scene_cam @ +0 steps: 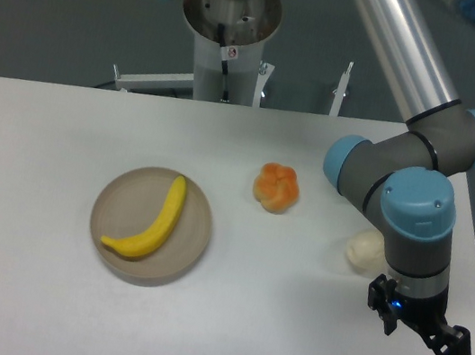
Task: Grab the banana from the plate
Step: 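Move the open gripper across the table toward the banana on the plate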
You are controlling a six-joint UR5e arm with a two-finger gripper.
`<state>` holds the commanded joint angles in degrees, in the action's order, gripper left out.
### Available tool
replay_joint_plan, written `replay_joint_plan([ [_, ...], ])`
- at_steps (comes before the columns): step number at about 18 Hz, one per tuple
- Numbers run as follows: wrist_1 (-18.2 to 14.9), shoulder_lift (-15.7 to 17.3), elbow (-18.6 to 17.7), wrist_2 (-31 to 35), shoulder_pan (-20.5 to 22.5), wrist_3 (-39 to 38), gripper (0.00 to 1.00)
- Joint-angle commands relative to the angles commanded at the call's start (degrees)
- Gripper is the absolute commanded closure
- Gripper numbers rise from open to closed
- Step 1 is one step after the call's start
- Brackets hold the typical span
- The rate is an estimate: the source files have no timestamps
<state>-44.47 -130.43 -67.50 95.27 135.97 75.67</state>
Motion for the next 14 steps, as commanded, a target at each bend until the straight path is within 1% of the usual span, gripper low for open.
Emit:
replay_joint_plan([
  [8,0.09,0.70,-0.97,0.00,0.00,-0.35,0.00],
  [10,0.00,1.49,-2.28,0.87,-0.26,-0.70,0.00],
  [11,0.00,2.10,-3.68,1.14,-0.44,-2.27,0.00],
  [13,-0.35,4.12,-5.35,1.14,-1.05,-5.69,0.00],
  [14,-0.79,5.52,-6.84,0.88,-1.23,-7.10,0.00],
])
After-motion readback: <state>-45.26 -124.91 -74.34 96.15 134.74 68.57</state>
